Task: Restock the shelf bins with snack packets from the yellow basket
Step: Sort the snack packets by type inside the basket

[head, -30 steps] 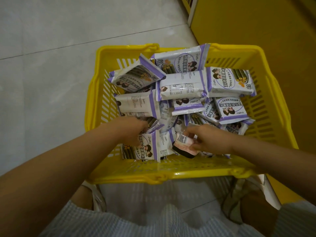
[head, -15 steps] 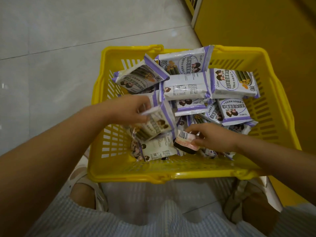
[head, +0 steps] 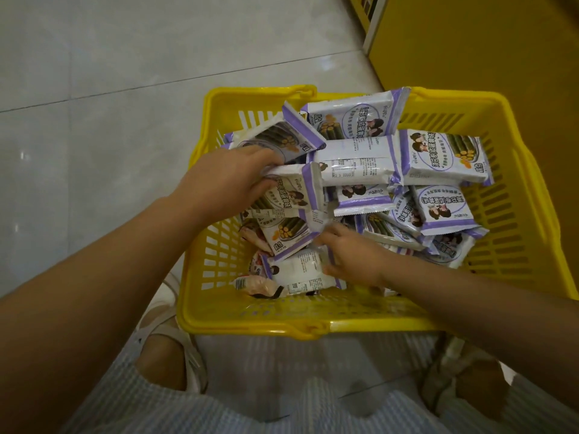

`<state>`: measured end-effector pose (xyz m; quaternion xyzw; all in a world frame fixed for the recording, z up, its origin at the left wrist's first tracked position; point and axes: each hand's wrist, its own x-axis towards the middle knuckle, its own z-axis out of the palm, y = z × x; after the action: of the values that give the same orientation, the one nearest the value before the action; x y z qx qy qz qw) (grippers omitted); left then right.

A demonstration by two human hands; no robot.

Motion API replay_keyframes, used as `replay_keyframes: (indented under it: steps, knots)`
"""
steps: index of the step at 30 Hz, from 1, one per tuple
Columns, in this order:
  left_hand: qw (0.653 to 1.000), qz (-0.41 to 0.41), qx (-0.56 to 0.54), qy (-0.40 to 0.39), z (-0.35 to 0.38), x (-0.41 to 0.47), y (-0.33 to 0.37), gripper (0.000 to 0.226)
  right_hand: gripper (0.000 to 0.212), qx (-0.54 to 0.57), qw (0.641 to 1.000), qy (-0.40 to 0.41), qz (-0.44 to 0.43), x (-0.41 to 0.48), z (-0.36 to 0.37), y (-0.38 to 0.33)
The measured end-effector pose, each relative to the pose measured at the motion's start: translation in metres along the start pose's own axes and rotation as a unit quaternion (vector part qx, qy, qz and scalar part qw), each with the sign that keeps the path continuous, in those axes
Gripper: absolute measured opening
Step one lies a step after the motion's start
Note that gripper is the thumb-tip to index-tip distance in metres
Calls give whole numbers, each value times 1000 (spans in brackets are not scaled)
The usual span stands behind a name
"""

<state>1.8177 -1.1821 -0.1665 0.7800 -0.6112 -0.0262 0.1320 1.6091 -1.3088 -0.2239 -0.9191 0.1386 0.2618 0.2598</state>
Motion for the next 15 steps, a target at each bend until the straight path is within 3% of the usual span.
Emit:
replay_keyframes:
  steps: [5, 11, 15]
  knots:
    - [1000, -1, 8, 11, 2, 1, -1, 31, 66, 56, 998, -20, 34, 5, 9, 1]
    - [1000, -3, 11, 13, 3, 0, 0, 32, 60, -80, 996, -38, 23, 9, 12, -7]
    - [1000, -5, 7, 15, 2, 1, 0, 30, 45, -126, 991, -31, 13, 5, 8, -11]
